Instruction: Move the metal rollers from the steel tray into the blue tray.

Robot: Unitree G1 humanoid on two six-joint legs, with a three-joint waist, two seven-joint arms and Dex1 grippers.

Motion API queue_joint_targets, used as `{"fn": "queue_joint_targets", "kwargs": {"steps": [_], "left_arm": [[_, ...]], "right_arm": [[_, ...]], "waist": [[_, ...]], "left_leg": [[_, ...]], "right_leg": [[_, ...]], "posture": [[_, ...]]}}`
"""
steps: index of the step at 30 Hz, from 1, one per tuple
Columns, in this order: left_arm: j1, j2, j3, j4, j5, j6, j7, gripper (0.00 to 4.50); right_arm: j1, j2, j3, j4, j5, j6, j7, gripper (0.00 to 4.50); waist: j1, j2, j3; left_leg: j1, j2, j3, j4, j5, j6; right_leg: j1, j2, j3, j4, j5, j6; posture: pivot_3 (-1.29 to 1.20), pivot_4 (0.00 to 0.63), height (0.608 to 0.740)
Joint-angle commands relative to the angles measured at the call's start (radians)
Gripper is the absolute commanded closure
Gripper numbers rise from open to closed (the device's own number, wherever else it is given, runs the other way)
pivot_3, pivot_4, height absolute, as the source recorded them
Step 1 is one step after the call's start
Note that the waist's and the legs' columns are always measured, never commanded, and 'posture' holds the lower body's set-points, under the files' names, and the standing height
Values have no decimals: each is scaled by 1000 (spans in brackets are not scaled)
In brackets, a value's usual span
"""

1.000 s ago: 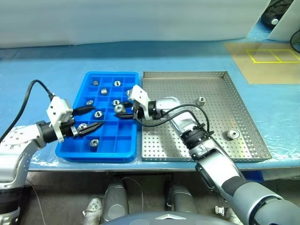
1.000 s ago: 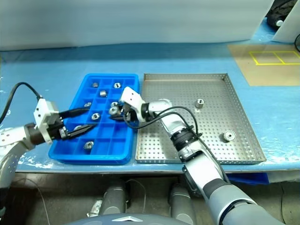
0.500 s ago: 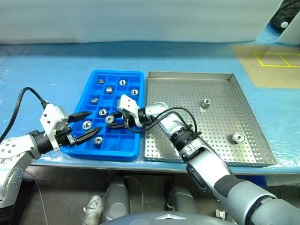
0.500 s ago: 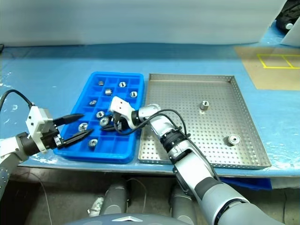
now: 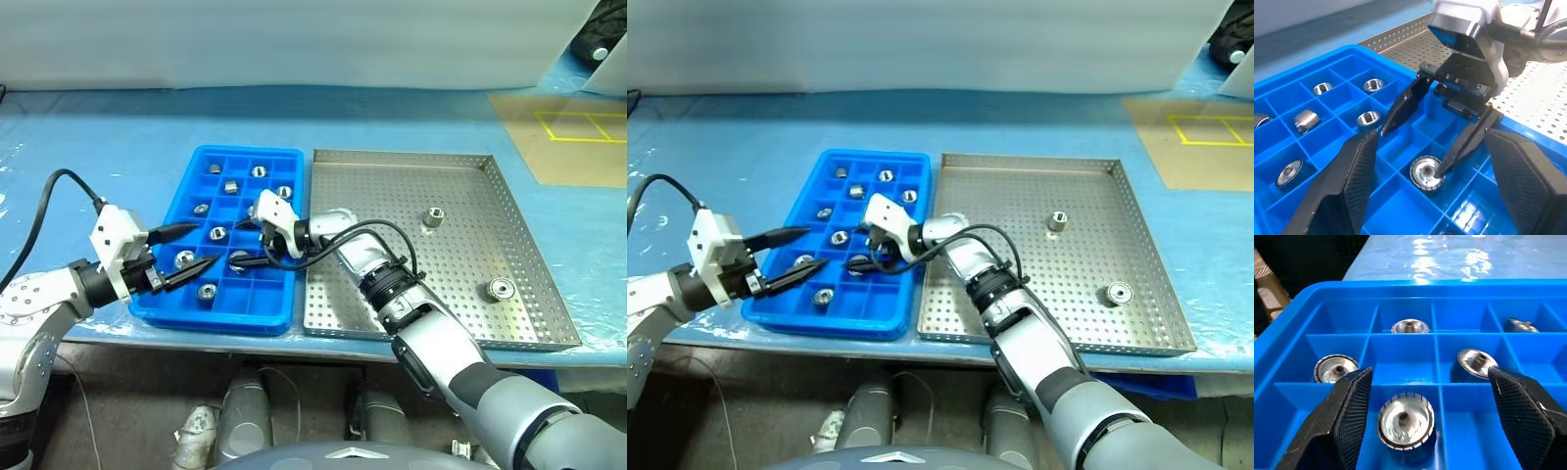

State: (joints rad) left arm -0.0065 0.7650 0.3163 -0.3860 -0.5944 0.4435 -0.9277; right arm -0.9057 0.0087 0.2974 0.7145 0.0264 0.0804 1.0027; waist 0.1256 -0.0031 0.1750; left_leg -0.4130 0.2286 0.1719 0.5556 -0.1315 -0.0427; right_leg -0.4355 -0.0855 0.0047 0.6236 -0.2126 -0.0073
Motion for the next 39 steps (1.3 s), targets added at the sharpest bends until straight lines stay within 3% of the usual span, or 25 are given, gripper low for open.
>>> {"fn": "queue_joint_targets", "kwargs": {"steps": [1,7,13,21,27,39], "left_arm": [[-87,-11,-64,57,15,-36,-31,823],[-342,-106,-248,286,92,-124,-127,823],[-518,-218,-354,500,157,-234,-214,823],[-669,-357,-434,727,219,-349,-324,823],[-709,-409,-446,779,235,-373,-370,823],[-665,-379,-428,748,238,-362,-378,823]], "right_arm": [[-45,-48,-103,-94,52,20,-60,570],[-26,-214,-232,-151,44,48,-209,570],[42,-331,-291,-161,13,54,-351,570],[165,-402,-343,-217,11,94,-477,570],[210,-411,-355,-174,14,86,-534,570],[165,-394,-339,98,-11,5,-594,570]], "waist": [[-1,0,0],[-9,0,0],[-67,-1,-1],[-125,-1,-1],[-147,-1,0],[-141,-1,0]], "left_leg": [[0,0,0,0,1,-1],[1,0,1,2,5,-7],[0,0,1,5,5,-7],[1,5,3,7,3,-5],[2,6,6,10,1,-1],[3,6,7,14,-2,5]], "right_leg": [[0,0,0,0,0,0],[2,0,0,1,0,0],[2,1,1,0,0,0],[1,11,10,0,1,0],[2,12,14,0,1,-1],[4,12,14,1,2,-1]], "posture": [[91,150,740],[-98,150,740],[-261,150,740],[-380,150,740],[-406,150,740],[-356,150,740]]}}
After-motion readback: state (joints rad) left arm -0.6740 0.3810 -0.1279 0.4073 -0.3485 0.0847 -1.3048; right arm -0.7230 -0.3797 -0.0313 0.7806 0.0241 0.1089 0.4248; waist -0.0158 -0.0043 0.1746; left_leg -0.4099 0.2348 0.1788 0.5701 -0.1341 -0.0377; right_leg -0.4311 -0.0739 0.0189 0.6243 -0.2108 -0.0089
